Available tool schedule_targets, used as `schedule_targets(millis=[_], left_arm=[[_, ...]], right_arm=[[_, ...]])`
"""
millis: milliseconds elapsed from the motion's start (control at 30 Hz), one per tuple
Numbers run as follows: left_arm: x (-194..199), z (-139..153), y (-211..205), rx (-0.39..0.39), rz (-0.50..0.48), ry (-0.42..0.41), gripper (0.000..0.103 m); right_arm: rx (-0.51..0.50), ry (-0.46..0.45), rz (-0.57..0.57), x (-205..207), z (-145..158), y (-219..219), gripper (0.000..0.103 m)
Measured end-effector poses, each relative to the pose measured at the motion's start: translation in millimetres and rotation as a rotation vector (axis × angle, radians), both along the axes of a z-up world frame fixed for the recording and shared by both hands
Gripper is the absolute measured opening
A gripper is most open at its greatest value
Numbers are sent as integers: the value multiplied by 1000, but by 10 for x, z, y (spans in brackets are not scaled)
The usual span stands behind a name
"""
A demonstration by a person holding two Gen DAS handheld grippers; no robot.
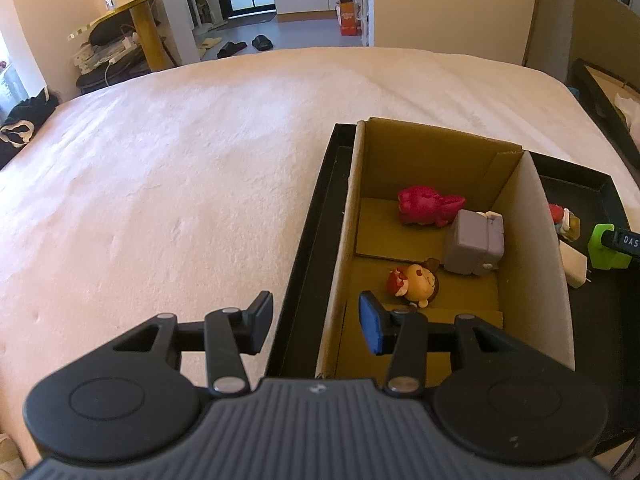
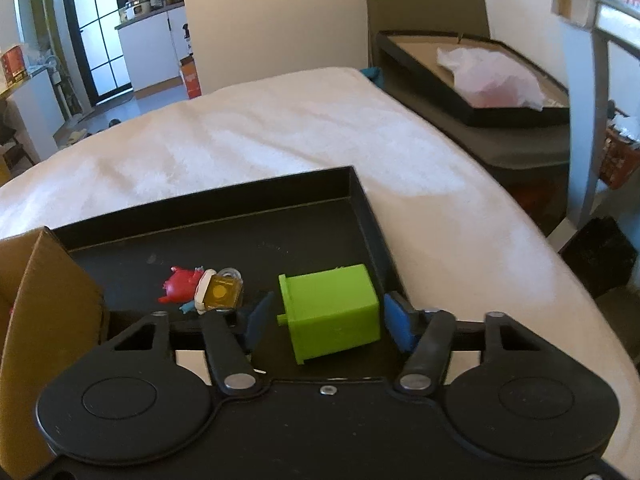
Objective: Organize rigid objects
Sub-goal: 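Move the right gripper to the lime-green cube and grasp it, then carry the green cube into the box and release it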
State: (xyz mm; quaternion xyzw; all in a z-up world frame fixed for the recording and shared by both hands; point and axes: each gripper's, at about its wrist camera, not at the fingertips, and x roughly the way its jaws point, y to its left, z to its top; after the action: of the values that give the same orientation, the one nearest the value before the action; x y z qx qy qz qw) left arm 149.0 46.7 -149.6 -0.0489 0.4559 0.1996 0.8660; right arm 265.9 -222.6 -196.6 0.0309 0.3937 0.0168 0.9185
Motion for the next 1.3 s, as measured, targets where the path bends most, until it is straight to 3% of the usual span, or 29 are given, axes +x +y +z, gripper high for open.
schedule_targets(millis=[100, 267, 867, 1300], left_arm=[[8, -4, -1, 2, -2, 0, 46], [10, -11, -2, 3, 3, 7, 46], [-64, 42, 20, -18, 6, -17, 46], [-125, 83, 31, -51, -21, -69, 45]], right_arm=[[-31, -2, 16, 7, -36, 30, 52], [27, 37, 45, -25, 9, 40, 51], [29, 79, 128, -365, 311, 115, 51], [39, 5, 231, -588, 750, 234, 51]])
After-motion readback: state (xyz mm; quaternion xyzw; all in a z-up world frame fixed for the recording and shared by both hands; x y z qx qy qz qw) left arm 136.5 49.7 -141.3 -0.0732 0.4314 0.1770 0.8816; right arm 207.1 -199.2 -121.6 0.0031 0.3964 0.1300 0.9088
